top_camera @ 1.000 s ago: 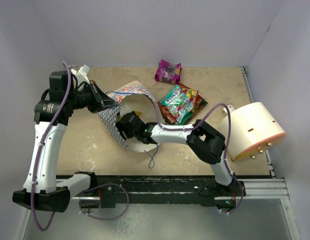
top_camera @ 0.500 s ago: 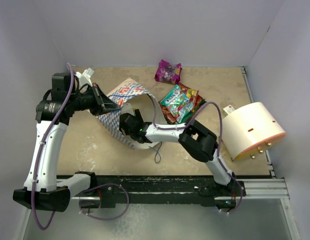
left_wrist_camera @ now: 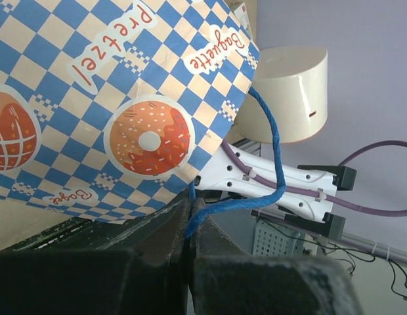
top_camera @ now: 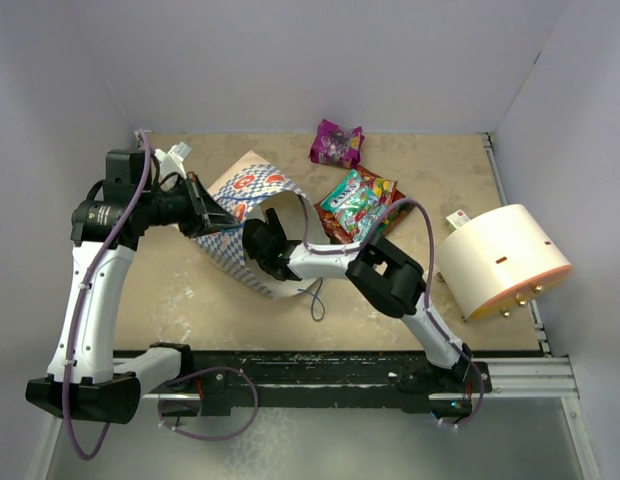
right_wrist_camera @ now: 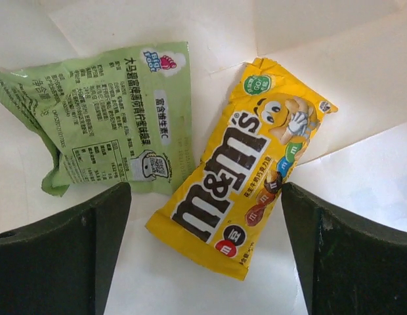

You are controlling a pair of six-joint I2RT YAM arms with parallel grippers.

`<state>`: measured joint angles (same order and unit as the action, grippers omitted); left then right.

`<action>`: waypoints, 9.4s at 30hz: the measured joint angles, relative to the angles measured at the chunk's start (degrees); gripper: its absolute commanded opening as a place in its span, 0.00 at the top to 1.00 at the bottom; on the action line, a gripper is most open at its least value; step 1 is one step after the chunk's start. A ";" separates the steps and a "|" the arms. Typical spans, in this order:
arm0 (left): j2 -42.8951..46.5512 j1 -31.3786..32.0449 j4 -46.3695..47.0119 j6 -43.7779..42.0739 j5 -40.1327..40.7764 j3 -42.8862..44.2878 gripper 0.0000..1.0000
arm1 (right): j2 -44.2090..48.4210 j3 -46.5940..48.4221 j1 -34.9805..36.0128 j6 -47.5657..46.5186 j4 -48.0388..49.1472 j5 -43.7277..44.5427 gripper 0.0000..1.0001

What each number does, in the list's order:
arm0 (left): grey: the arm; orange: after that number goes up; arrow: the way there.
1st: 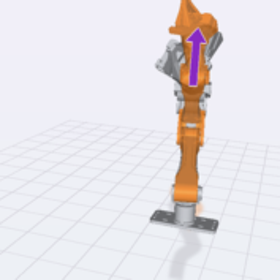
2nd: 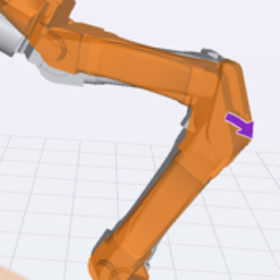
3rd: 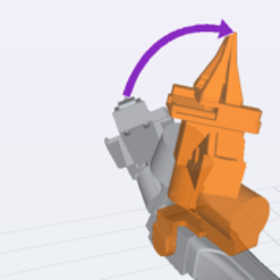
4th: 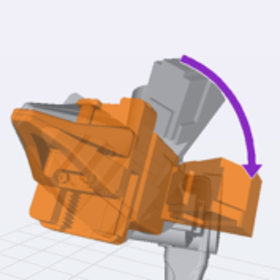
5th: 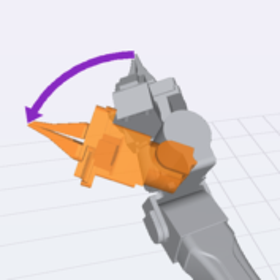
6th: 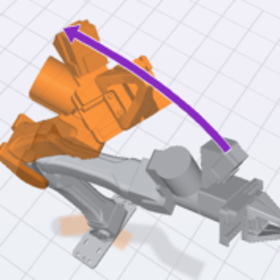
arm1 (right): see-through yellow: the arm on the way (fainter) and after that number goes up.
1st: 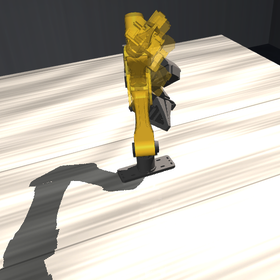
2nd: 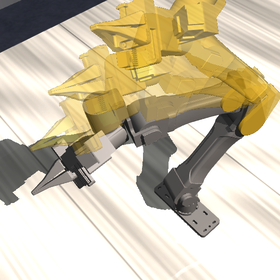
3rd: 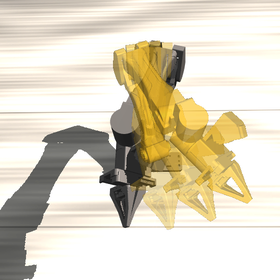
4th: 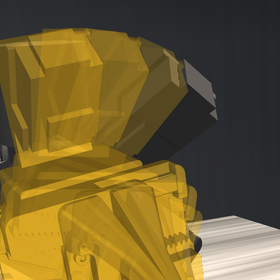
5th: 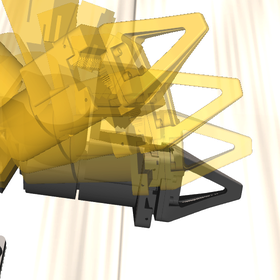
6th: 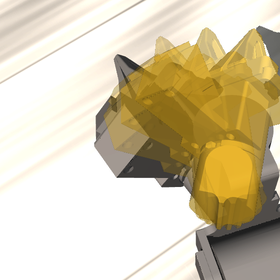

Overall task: Take the snacks out of the paper bag
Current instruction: Take out the snack from the paper bag, then place the snack at the center of the board, then adjust the paper bag at the center of the board.

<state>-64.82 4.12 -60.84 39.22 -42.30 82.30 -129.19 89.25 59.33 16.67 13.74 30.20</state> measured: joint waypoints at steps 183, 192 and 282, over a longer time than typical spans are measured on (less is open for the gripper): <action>6.97 0.00 3.67 3.72 12.90 0.28 1.00 | 64.02 -38.14 -34.91 -2.01 -29.92 -46.82 0.17; 6.38 0.00 4.50 3.69 11.47 0.37 1.00 | 60.74 -24.79 -21.59 -0.92 -26.08 -49.22 0.17; 7.17 0.00 6.40 5.16 -0.24 0.74 1.00 | 5.70 -16.85 9.38 -15.72 28.26 -22.25 0.00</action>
<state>-57.65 4.12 -54.43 44.38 -42.54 83.05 -123.48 72.40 68.71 0.95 42.00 7.94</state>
